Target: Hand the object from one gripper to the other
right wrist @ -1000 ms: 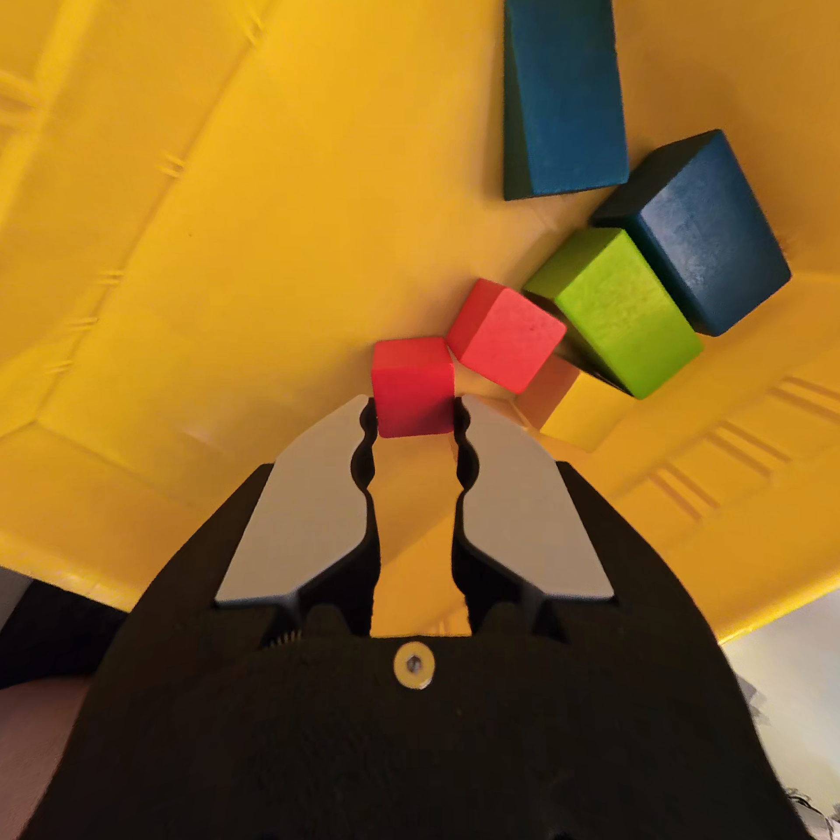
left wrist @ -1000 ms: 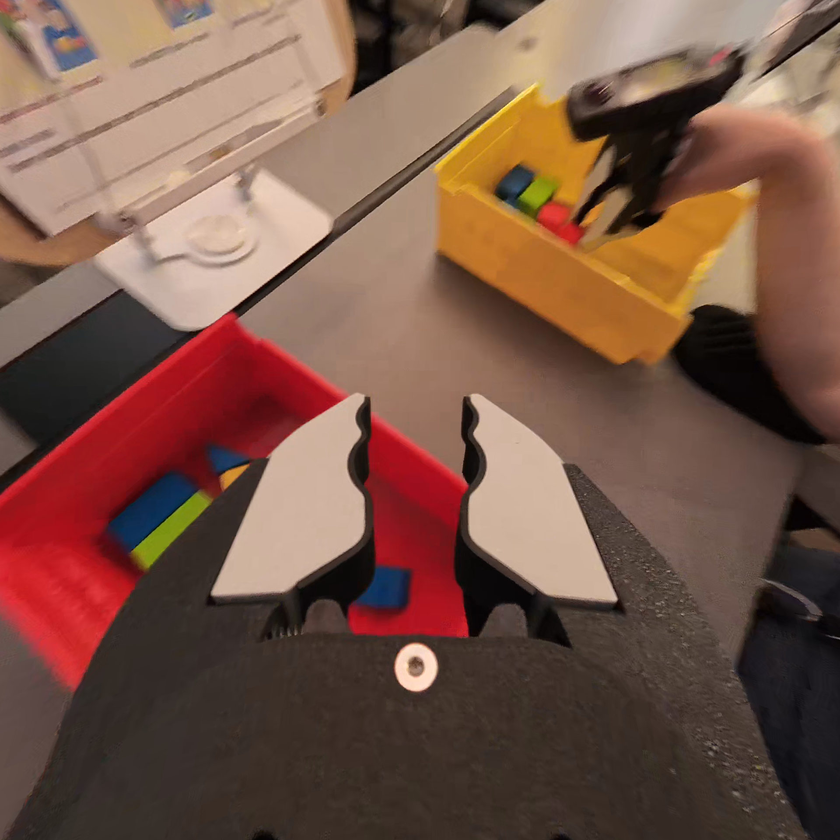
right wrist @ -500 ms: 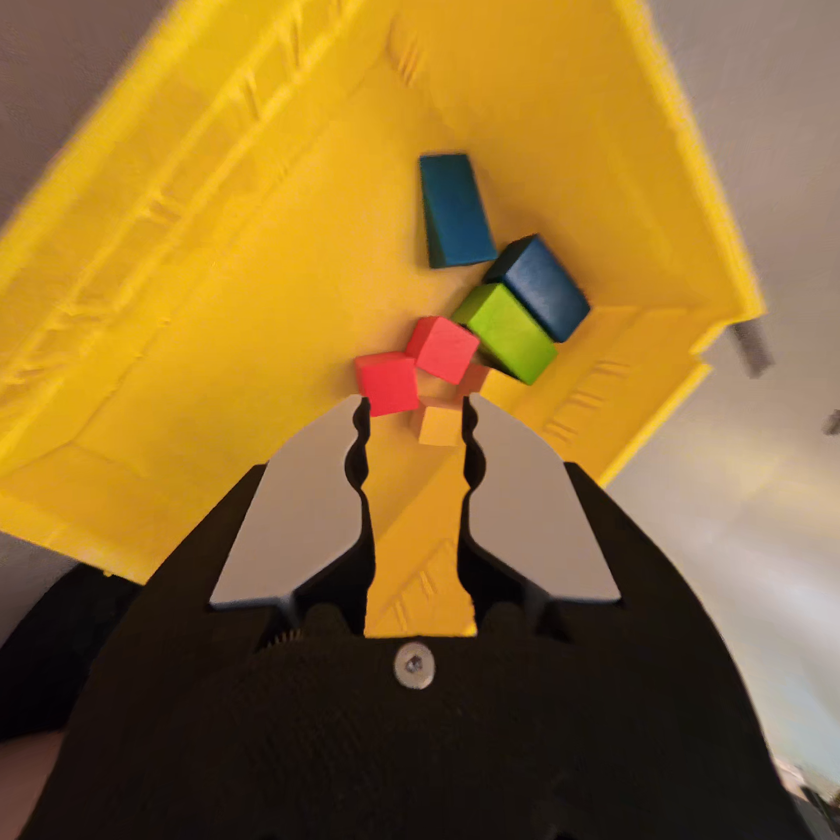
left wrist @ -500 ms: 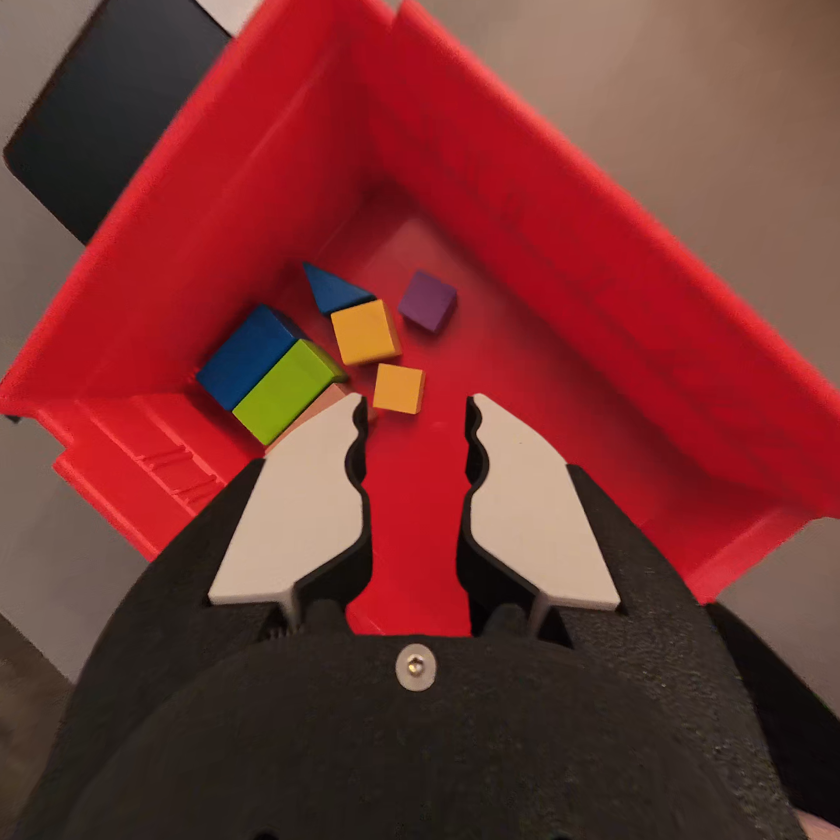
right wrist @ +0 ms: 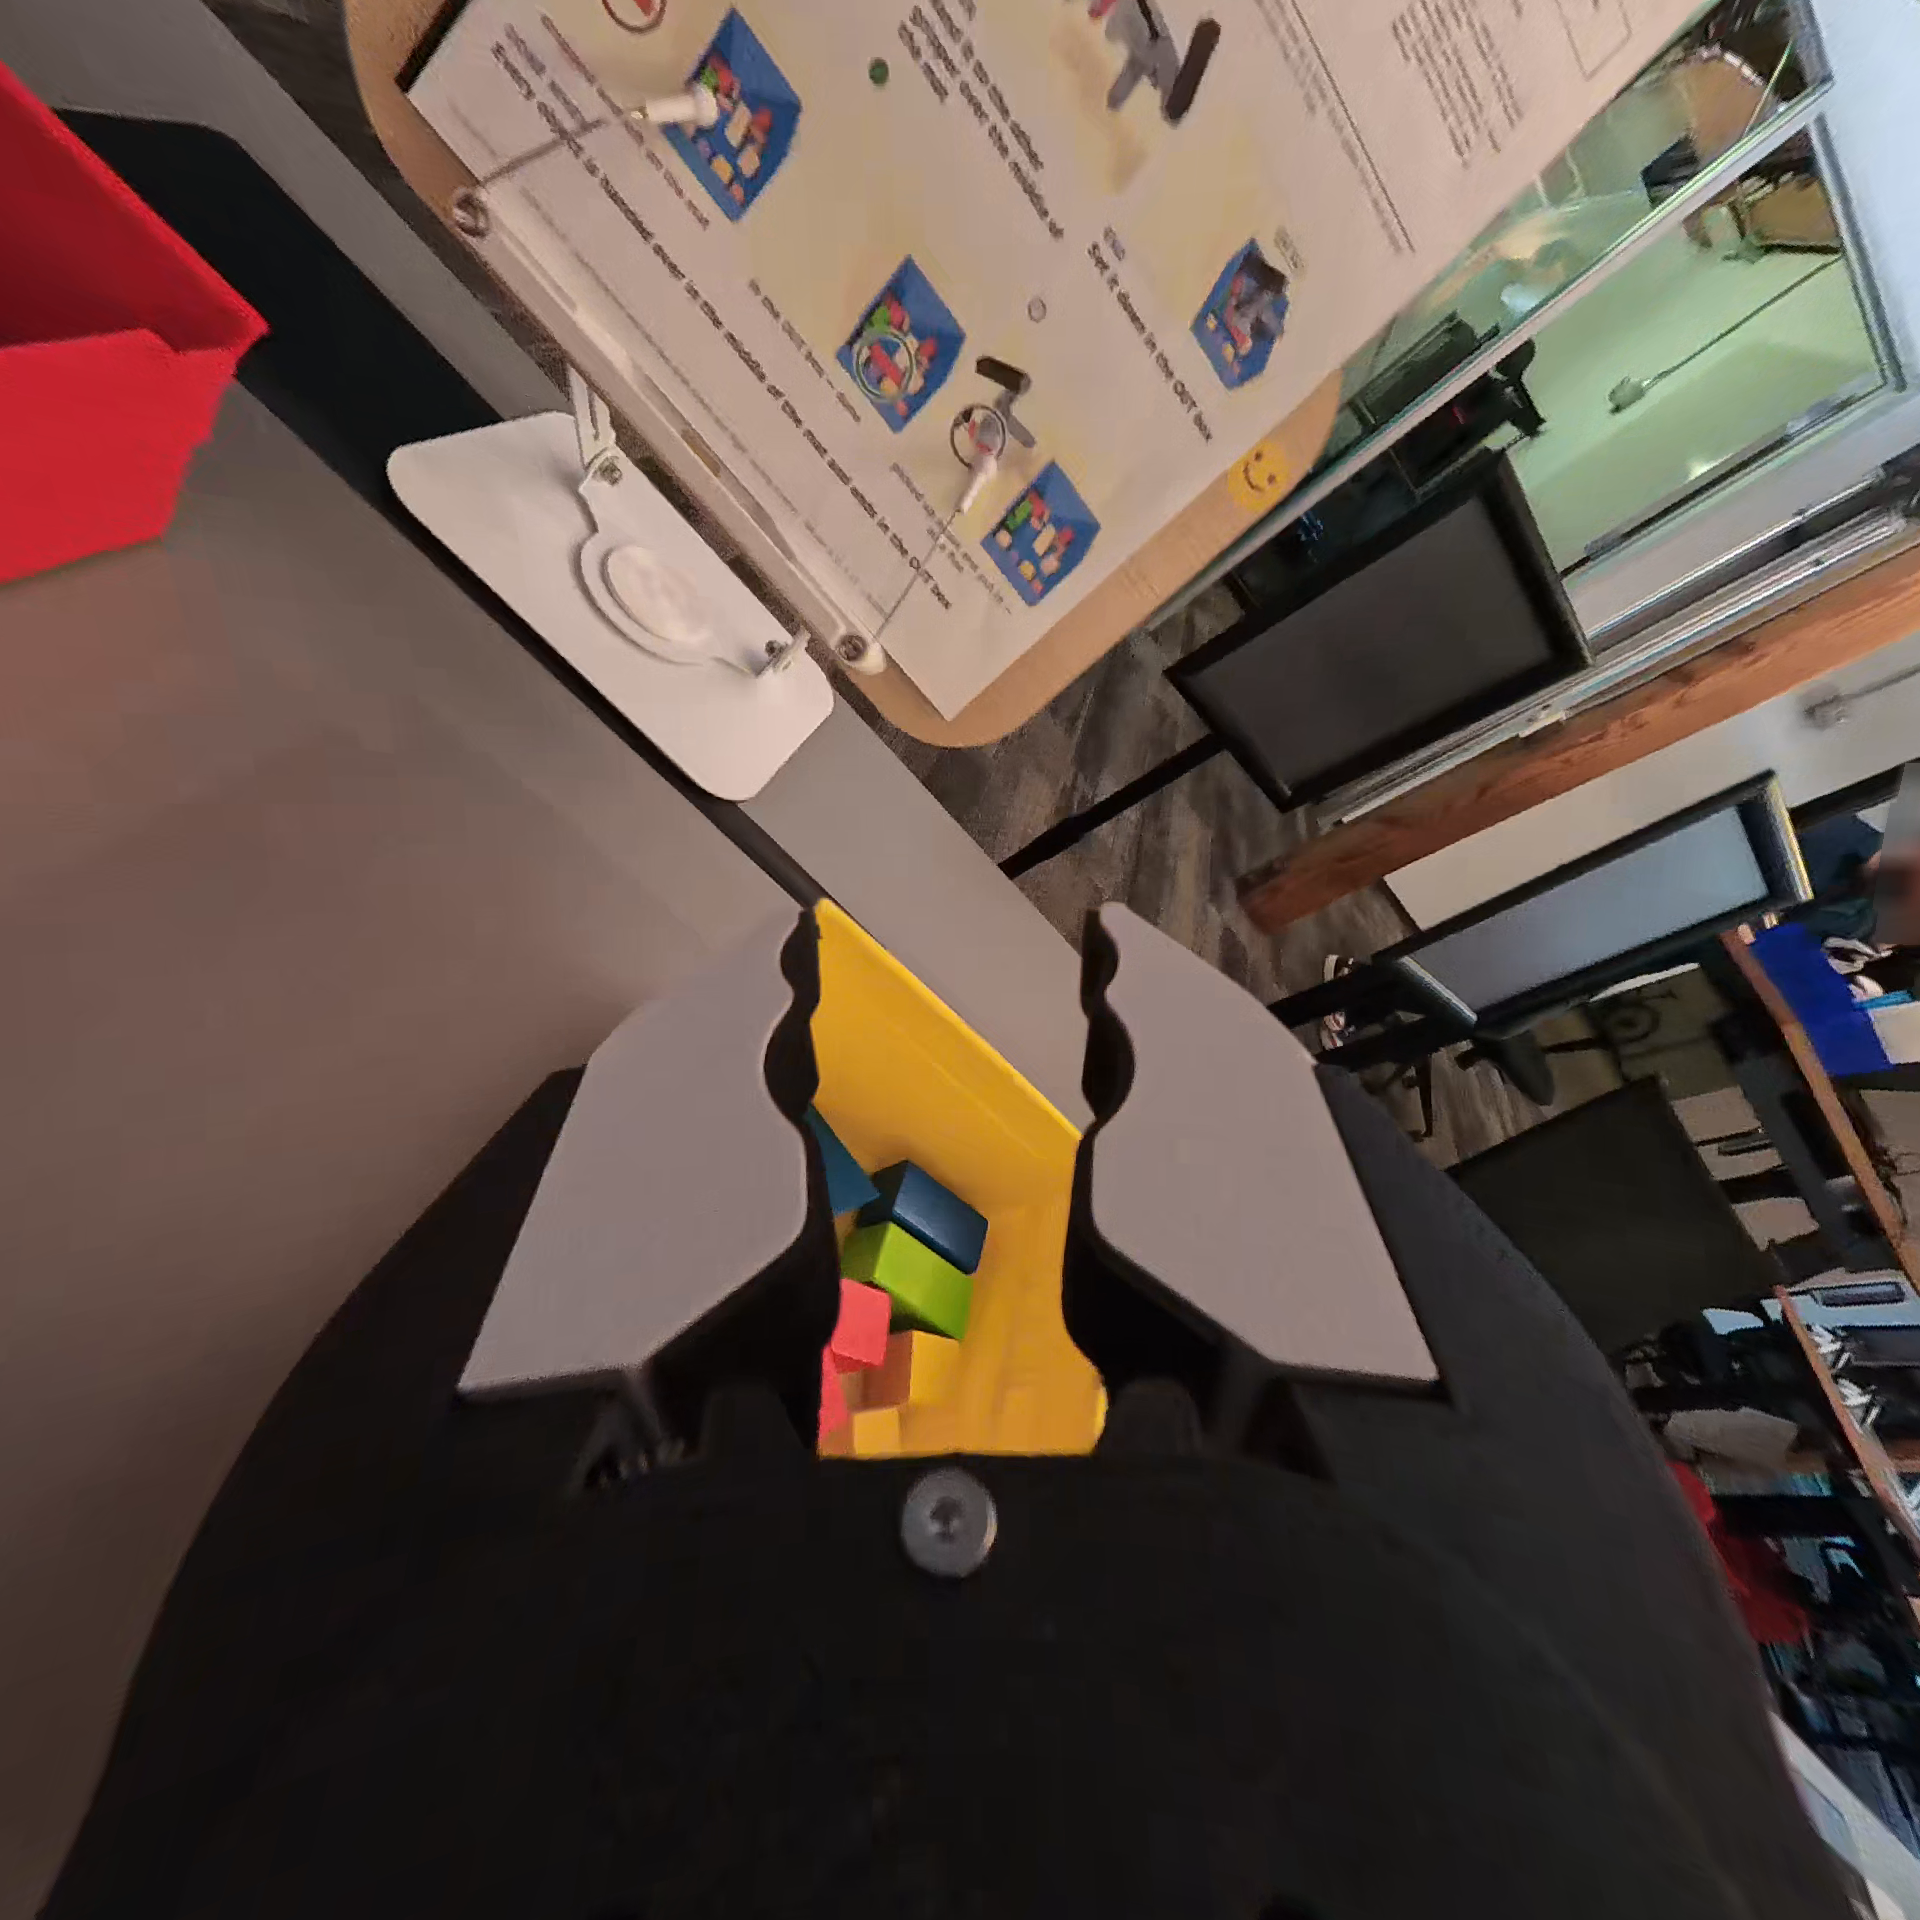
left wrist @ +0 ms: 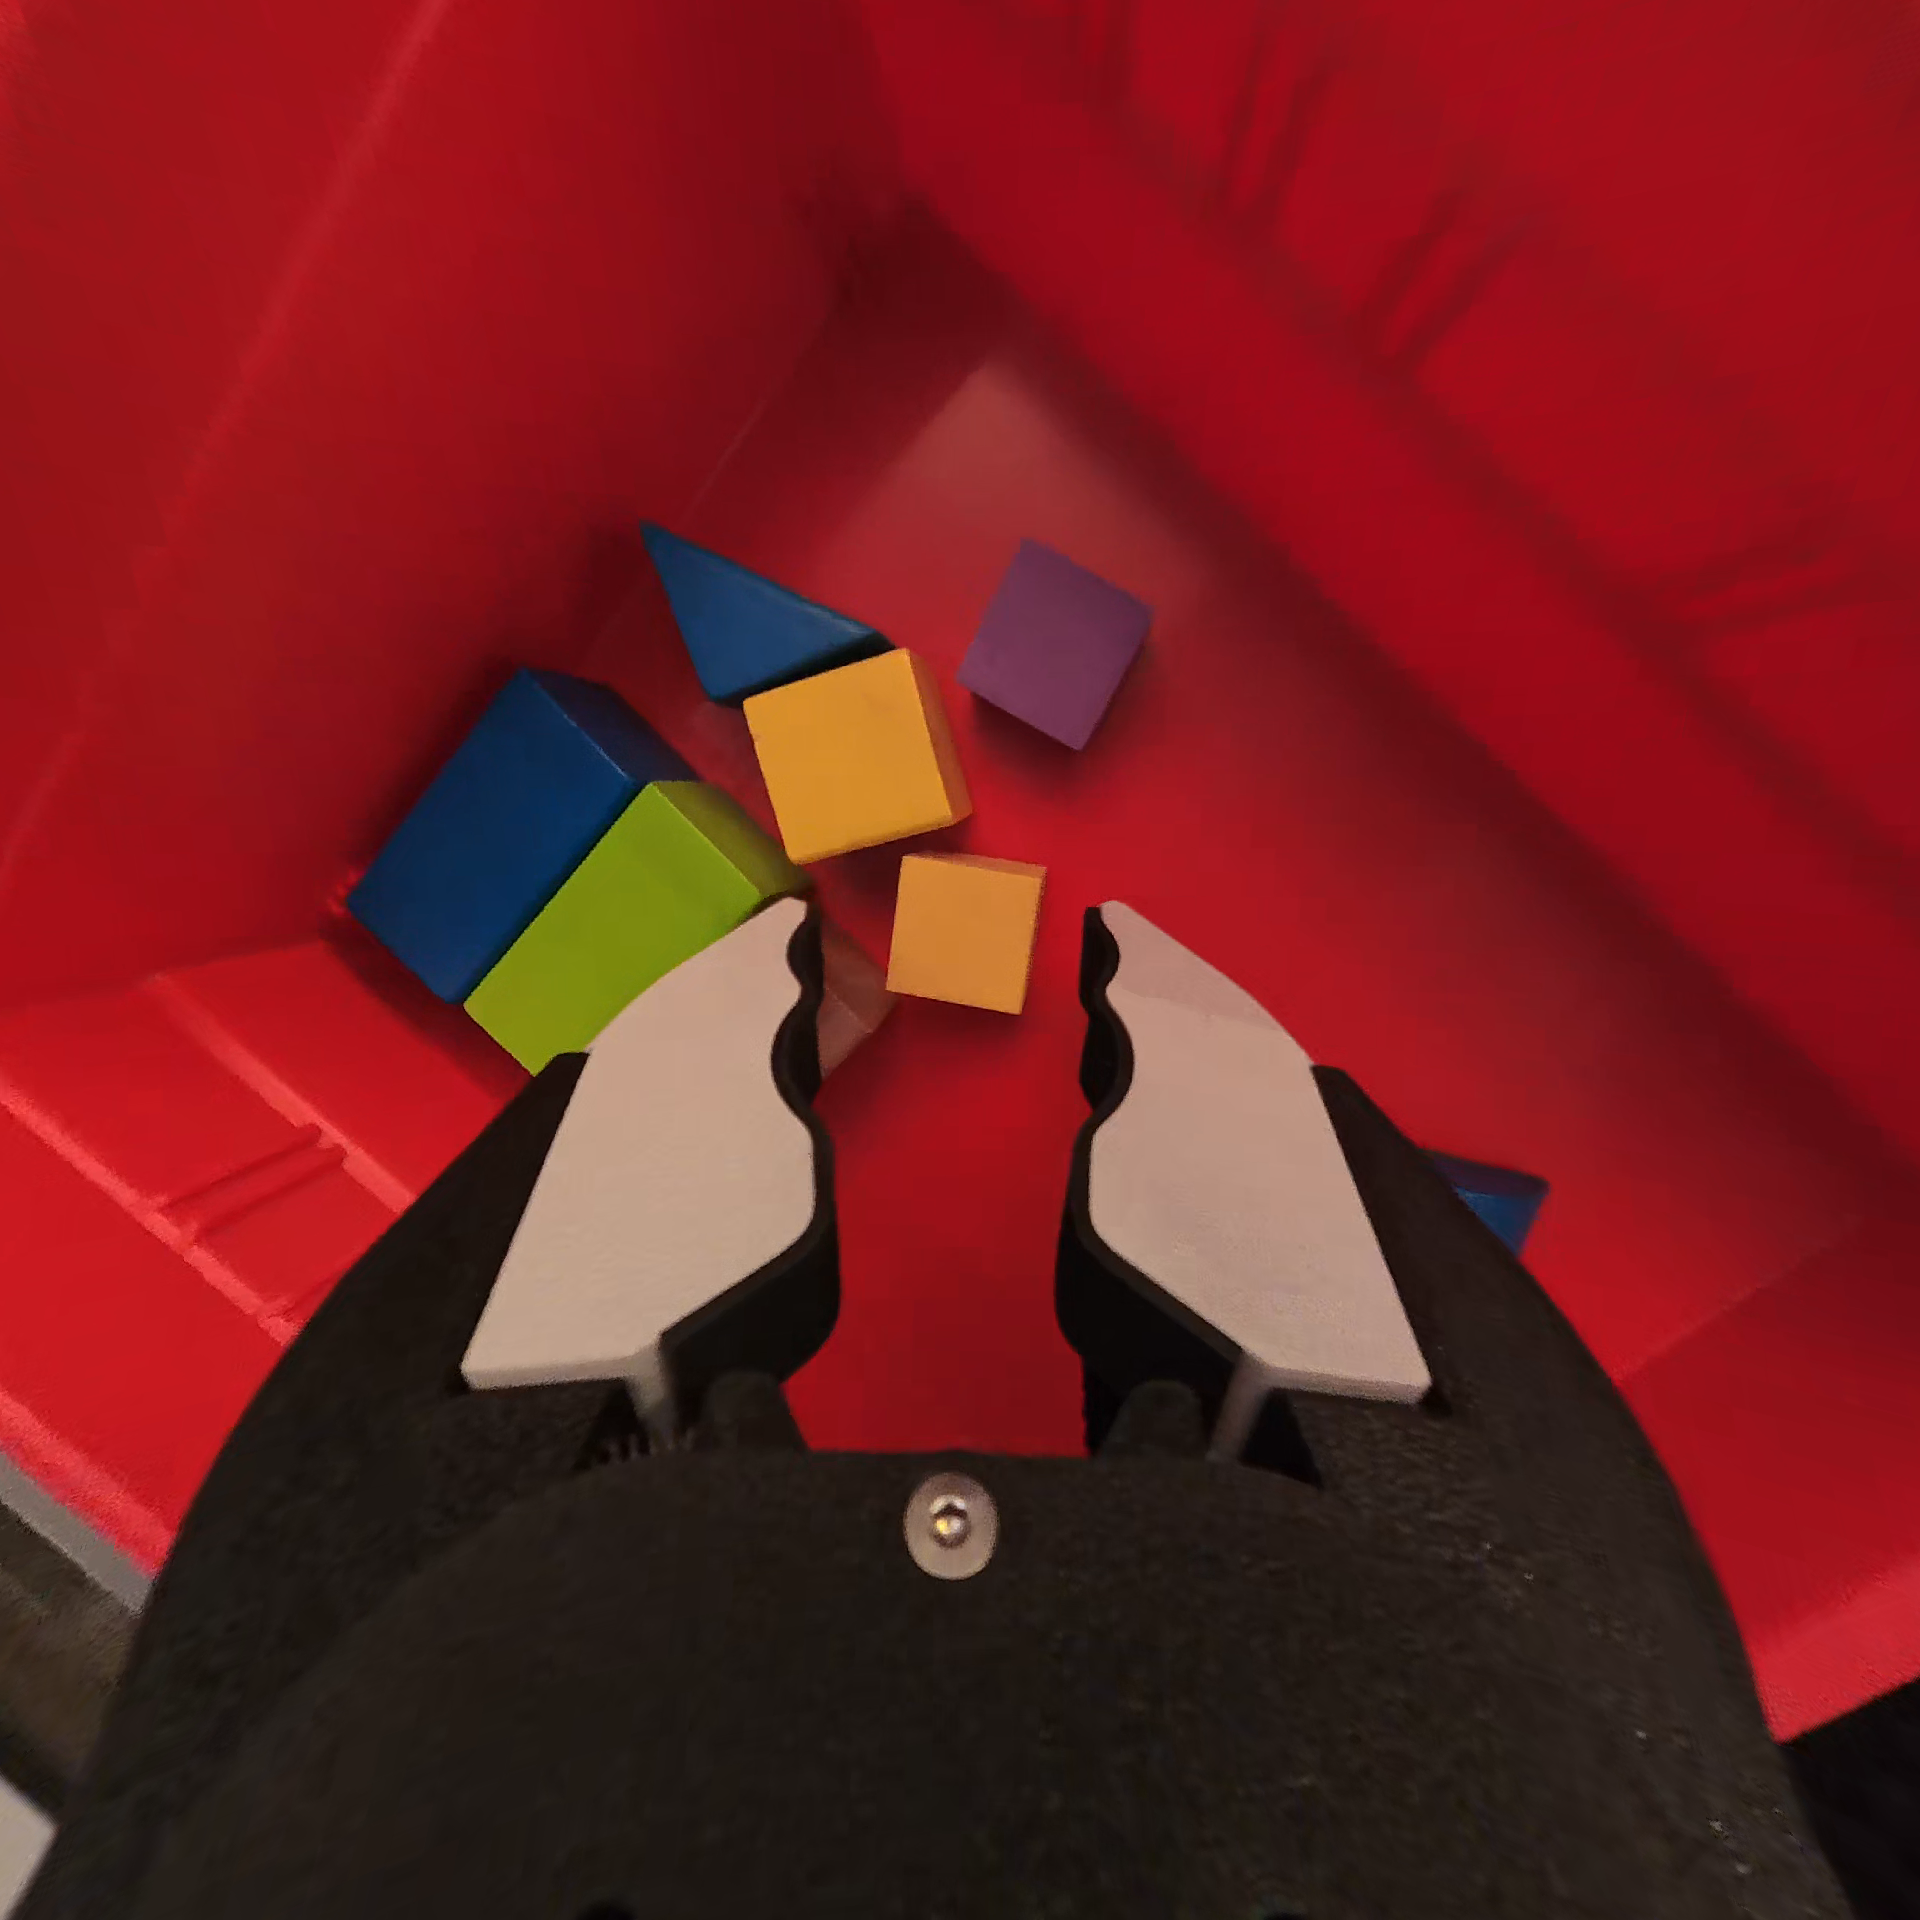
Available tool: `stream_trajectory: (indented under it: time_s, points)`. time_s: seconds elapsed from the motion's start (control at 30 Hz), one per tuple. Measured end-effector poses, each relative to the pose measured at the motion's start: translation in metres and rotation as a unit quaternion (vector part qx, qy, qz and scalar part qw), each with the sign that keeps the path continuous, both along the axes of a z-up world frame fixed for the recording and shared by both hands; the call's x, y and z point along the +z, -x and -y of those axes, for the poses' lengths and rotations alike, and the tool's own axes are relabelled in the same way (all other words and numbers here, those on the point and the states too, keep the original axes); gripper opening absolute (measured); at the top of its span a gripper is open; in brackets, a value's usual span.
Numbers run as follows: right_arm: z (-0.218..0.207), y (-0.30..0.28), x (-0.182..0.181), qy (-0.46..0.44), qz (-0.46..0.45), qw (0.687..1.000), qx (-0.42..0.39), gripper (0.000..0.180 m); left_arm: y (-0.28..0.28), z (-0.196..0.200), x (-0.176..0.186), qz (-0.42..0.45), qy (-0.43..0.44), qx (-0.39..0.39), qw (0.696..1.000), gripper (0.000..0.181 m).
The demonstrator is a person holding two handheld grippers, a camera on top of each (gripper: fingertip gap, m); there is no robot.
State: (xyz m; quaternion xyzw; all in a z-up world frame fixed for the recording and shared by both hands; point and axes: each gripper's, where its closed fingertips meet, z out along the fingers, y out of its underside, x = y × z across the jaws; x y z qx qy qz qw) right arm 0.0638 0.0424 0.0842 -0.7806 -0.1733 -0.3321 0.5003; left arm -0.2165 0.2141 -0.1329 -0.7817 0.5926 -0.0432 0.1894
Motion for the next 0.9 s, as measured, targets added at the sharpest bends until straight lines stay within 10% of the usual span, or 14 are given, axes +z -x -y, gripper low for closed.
stream_trajectory:
  time_s: [0.9]
  points:
    - [-0.008,0.011,-0.024,0.044,-0.014,0.999,-0.011,0.05,0.008,-0.002,0.023,-0.045,-0.062,0.005,0.997,0.029]
